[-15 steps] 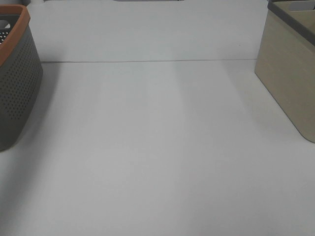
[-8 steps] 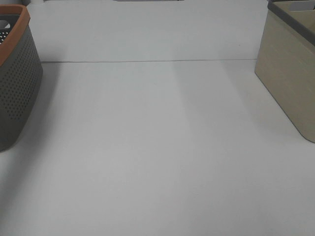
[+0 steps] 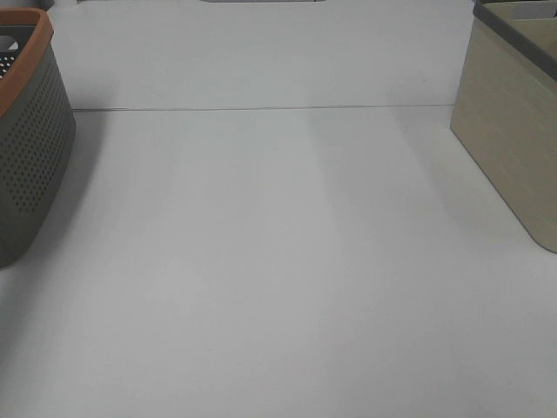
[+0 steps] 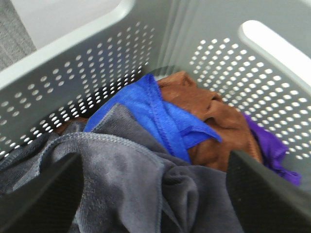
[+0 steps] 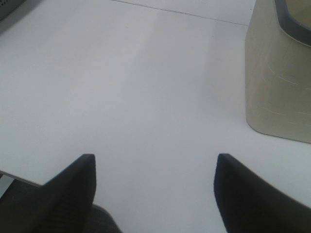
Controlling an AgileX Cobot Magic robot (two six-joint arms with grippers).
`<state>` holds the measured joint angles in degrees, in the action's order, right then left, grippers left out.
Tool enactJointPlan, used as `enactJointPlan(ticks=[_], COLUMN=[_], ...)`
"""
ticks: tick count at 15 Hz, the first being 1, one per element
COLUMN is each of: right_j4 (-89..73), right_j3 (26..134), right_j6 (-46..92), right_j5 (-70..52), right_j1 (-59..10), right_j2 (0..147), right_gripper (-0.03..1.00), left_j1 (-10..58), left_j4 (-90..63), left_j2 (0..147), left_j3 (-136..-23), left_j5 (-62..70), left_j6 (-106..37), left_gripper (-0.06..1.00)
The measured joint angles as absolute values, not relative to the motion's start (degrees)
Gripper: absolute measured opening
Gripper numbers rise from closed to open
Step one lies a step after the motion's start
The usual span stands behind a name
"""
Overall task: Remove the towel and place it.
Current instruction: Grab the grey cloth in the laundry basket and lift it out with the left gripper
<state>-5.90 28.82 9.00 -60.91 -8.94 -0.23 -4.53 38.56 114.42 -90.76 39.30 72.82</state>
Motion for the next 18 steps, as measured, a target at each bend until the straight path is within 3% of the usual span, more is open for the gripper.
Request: enactJointPlan(ticks=[7,11,13,17,18], right_j4=[-5.9,-5.6,-5.5,-5.4,-5.4], right_j3=[28.8,28.8,28.8,28.8,28.8], right_j6=[8.7,7.5,7.4,7.4,7.4], right_j5=[-60.8,-60.8,-60.8,-60.8,-60.8], right_j1=[-8.9,-8.9,-8.9,-8.9,-8.9], right_j2=[-0.2,-0.2,-0.2,-0.2,-0.2], right_gripper=[0.68,0.68,0.68,0.68,0.68], left_j1=[-4.9,-4.9,-4.9,-4.9,-4.9], left_j4=[37.8,38.1,38.2,38.2,38.2], left_j2=[119.3,119.4,119.4,119.4,119.4], left_j3=[-90.8,-90.8,-90.8,-90.8,-90.8], left_j5=[35.6,36.0,36.1,36.1,36.2], left_j6=[75.3,78.2,78.4,78.6,77.0], left_gripper=[0.73,0.64,0.50,0.06,0.00])
